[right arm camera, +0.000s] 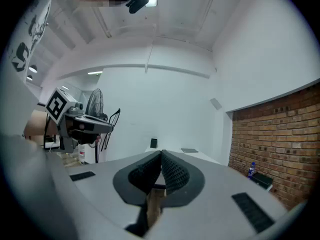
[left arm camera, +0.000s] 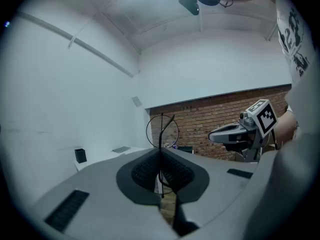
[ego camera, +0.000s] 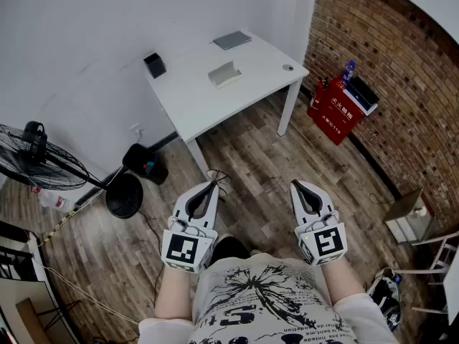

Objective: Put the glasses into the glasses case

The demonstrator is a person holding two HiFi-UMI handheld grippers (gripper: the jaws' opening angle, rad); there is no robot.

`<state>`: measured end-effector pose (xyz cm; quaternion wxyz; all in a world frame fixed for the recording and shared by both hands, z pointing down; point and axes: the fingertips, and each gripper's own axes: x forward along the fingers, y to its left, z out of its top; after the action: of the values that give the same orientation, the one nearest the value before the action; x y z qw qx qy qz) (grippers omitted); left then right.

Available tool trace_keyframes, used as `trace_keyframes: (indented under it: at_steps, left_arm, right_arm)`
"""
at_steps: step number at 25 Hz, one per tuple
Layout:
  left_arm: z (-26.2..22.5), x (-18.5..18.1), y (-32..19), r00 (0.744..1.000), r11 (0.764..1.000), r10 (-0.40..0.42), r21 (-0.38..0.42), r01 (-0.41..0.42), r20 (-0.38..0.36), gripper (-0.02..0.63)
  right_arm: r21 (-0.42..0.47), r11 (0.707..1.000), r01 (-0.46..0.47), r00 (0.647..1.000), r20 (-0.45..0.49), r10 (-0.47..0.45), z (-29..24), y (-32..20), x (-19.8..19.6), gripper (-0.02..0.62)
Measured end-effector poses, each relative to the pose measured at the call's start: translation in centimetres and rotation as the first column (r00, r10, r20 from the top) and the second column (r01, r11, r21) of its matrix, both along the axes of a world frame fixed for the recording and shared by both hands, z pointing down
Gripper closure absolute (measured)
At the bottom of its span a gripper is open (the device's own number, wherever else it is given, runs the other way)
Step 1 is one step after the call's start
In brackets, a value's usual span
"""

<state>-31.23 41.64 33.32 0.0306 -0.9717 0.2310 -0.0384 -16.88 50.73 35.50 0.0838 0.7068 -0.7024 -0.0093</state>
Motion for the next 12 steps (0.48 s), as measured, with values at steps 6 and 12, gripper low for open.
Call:
trace_keyframes:
  at_steps: [6, 12]
  left_arm:
    - [0.2, 0.8, -0.1, 1.0, 1.0, 0.007, -0.008, -0.007, -0.011, 0.591]
    - [1.4, 1.7, -0.1, 0.997, 0.999, 0.031, -0.022, -0.03, 0.074, 0.591]
  right_arm:
    - [0.0, 1.0, -0.013, 1.0, 0.012, 0.013, 0.3, 0.1, 0.7, 0.581]
    - [-0.006, 1.0, -0.027, 0.999, 0.025, 0.028, 0.6, 0.2, 1.6, 0.581]
